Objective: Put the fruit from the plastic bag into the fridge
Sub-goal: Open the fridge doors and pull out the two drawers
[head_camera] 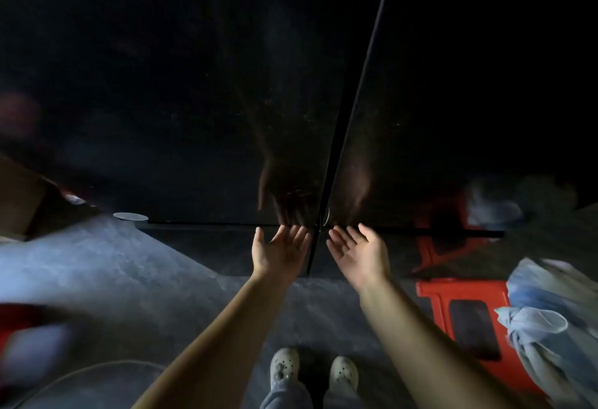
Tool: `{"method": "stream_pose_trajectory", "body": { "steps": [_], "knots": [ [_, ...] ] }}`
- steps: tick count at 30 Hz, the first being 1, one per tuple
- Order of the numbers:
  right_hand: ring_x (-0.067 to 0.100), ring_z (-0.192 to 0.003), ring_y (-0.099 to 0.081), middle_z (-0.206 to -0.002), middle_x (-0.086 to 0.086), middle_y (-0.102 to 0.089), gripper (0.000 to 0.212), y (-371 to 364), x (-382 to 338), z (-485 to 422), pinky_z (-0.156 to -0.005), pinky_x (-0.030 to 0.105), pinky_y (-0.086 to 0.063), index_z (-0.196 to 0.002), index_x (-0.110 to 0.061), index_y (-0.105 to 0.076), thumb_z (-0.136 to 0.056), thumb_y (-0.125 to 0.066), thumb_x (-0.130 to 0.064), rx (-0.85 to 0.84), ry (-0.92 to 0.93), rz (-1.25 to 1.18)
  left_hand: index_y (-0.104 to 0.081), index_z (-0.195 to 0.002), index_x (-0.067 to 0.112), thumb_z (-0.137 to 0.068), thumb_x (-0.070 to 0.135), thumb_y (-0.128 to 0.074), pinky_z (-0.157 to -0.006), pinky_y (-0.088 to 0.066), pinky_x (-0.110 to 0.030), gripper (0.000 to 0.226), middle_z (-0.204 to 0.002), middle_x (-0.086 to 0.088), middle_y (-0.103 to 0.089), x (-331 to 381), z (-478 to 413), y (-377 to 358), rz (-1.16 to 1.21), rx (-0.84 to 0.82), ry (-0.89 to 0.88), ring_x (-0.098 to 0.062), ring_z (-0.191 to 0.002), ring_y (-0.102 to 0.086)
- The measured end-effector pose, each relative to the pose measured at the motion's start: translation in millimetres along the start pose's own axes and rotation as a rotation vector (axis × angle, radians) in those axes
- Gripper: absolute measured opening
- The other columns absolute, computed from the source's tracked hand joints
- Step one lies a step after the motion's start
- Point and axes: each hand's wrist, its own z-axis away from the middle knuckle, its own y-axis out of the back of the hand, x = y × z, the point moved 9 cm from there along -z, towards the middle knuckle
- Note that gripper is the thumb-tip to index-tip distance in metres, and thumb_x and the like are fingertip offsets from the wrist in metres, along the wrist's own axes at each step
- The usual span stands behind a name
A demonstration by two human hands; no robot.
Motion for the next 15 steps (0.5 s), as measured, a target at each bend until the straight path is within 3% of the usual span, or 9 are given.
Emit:
{"method": "stream_pose_trajectory", "body": {
  "steps": [11,15],
  "knots": [
    [0.032,-0.140,-0.024,-0.153,0.017,-0.021,0.056,-5.0,-6.0,-8.0,-0.114,0.043,-0.022,-0.148,-0.007,-0.015,-0.099,-0.035,-0.026,0.061,0.085,-0.232,-0.025,-0.146,0.004,-0.097,0.054,-0.021,-0.115,-0.020,-0.043,0.070,-0.150,-0.019,-0.030,9.0,-5.6,0.6,-0.043,0.082,-0.010,-0.032,-0.140,-0.027],
    [0.029,-0.139,-0.029,-0.151,0.014,-0.029,0.050,-2.2,-1.0,-4.9,-0.114,0.042,-0.023,-0.145,-0.007,-0.026,-0.099,-0.033,-0.024,0.034,0.080,-0.265,-0.021,-0.147,0.007,-0.098,0.052,-0.020,-0.114,-0.019,-0.043,0.067,-0.152,-0.018,-0.028,8.8,-4.4,5.8,-0.031,0.093,0.005,-0.032,-0.140,-0.026]
  ]
}}
